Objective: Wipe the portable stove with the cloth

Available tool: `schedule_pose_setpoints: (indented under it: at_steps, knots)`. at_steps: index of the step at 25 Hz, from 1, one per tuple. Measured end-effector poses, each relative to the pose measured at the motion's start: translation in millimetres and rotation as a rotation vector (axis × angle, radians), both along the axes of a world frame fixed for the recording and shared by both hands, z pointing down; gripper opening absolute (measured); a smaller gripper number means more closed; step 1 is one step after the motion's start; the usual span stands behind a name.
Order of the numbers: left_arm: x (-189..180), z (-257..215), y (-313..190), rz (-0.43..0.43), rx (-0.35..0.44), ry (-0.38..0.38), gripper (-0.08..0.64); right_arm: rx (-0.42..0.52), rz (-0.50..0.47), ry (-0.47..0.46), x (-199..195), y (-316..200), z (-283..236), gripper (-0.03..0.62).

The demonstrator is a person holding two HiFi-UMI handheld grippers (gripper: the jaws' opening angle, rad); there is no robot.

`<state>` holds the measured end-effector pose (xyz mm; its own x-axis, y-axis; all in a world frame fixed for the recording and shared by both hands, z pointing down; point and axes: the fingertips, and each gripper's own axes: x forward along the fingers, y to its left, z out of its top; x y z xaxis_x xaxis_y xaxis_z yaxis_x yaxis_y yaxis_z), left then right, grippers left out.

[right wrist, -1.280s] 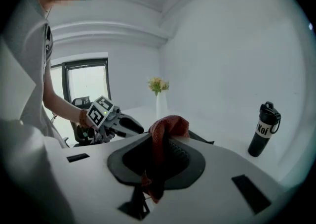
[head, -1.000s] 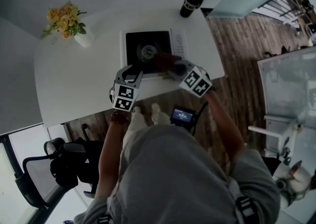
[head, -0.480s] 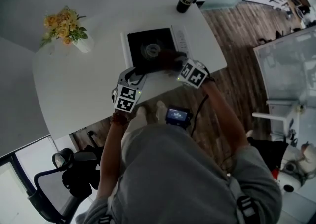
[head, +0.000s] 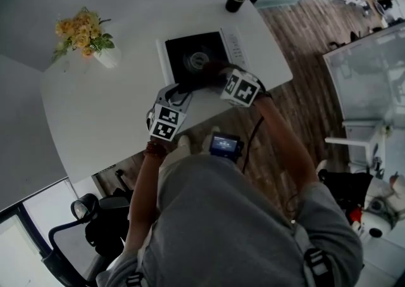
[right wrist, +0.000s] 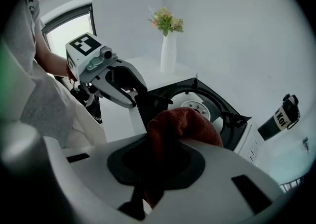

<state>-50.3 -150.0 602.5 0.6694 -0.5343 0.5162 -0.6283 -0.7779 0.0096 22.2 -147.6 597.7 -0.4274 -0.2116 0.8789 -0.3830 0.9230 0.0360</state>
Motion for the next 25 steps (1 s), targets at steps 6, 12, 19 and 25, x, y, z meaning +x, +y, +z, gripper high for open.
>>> schedule_pose_setpoints:
  at_steps: [6, 12, 19, 25]
  knots:
    - [2, 2, 2, 0.018, -0.003, -0.013, 0.193, -0.013, -0.042, -0.015, -26, 4, 0, 0.061]
    - [3, 4, 5, 0.037, -0.004, -0.036, 0.190, -0.021, -0.071, -0.011, -46, 5, 3, 0.061]
    - [2, 3, 3, 0.037, -0.001, -0.023, 0.172, -0.024, -0.079, -0.003, -65, 5, 1, 0.061]
    - [1, 5, 5, 0.036, -0.003, -0.016, 0.163, 0.001, -0.104, 0.013, -60, 7, 3, 0.061]
